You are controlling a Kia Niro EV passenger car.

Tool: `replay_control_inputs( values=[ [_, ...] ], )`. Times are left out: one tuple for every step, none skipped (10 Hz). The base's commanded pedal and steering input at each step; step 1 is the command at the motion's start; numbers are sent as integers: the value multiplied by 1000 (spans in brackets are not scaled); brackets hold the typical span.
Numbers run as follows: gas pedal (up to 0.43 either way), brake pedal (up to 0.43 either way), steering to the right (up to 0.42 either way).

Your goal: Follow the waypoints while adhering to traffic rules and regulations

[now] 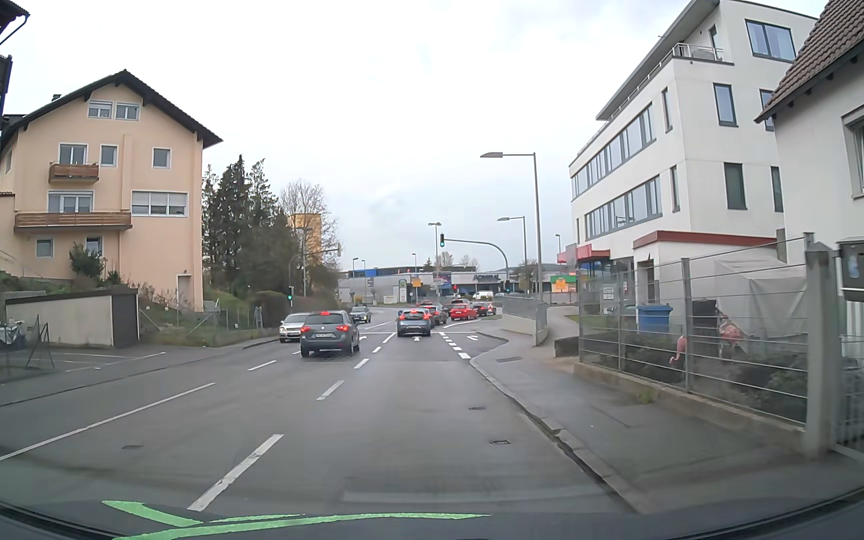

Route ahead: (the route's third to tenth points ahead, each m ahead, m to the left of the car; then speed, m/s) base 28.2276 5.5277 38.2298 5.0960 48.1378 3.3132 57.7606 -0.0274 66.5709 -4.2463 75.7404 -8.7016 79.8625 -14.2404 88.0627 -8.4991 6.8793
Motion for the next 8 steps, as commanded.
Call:
replay_control_inputs(
  values=[
    [0, 220, -8],
    [0, 213, -8],
    [0, 213, -8],
    [0, 207, -8],
    [0, 207, -8],
    [0, 201, -8],
    [0, 189, -8],
    [0, 171, -7]
  ],
)
